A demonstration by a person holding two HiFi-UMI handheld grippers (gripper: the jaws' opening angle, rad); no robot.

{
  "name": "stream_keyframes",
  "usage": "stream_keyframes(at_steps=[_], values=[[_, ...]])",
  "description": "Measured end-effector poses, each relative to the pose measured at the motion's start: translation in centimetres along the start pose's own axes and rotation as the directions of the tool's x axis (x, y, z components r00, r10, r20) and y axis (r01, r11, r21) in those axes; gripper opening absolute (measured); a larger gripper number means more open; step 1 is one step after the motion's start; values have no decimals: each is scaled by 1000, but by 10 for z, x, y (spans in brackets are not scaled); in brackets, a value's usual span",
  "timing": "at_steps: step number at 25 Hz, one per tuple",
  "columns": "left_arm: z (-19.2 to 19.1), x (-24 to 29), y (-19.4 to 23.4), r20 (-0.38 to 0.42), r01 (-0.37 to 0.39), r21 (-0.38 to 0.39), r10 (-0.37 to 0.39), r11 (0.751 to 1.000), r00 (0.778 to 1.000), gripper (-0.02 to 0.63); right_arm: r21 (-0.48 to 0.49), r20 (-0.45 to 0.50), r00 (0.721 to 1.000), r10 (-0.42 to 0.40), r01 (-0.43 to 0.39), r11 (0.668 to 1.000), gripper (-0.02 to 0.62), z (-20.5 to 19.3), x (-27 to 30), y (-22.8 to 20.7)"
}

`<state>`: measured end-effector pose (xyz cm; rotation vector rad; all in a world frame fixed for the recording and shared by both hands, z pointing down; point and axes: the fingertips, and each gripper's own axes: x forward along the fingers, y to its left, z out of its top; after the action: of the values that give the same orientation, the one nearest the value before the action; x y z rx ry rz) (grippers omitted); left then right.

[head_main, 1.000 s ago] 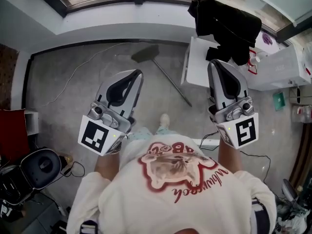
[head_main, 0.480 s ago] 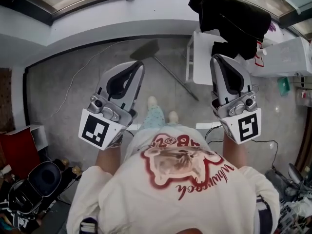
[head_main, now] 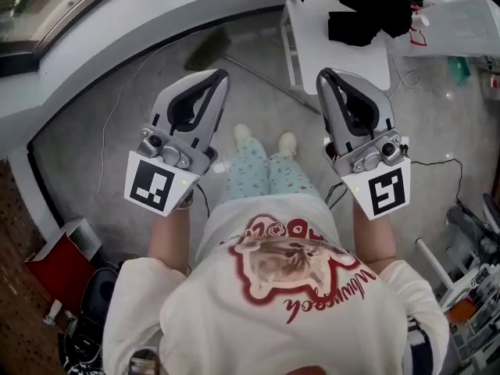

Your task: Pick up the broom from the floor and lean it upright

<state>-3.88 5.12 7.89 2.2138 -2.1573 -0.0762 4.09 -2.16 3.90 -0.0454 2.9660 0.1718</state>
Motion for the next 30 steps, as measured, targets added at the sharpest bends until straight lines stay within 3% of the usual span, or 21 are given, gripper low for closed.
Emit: stream_keyframes(at_steps=[5, 12, 16, 23, 27, 30], values=[[-78, 61, -24, -33, 74, -81, -77, 994, 997, 20, -8, -197, 980, 9, -11, 1000, 25, -101, -53, -7], [-186, 100, -71, -64, 182, -81, -187, 980, 980, 21, 68, -291, 956, 40, -21, 998, 25, -206, -109, -5], [-243, 98, -76, -93, 169, -91, -177, 981, 980, 21, 112, -297, 953, 66, -34, 993, 25, -259, -116, 6], [-334, 77, -49, -141, 137, -96, -150, 986, 979, 20, 152, -293, 948, 124, -82, 985, 25, -350, -106, 44], [-365, 69, -35, -168, 147, -76, -158, 986, 973, 21, 149, -304, 946, 110, -66, 987, 25, -378, -103, 58], [-367, 70, -28, -191, 163, -63, -172, 985, 966, 21, 145, -311, 948, 68, -23, 989, 25, -378, -102, 59]])
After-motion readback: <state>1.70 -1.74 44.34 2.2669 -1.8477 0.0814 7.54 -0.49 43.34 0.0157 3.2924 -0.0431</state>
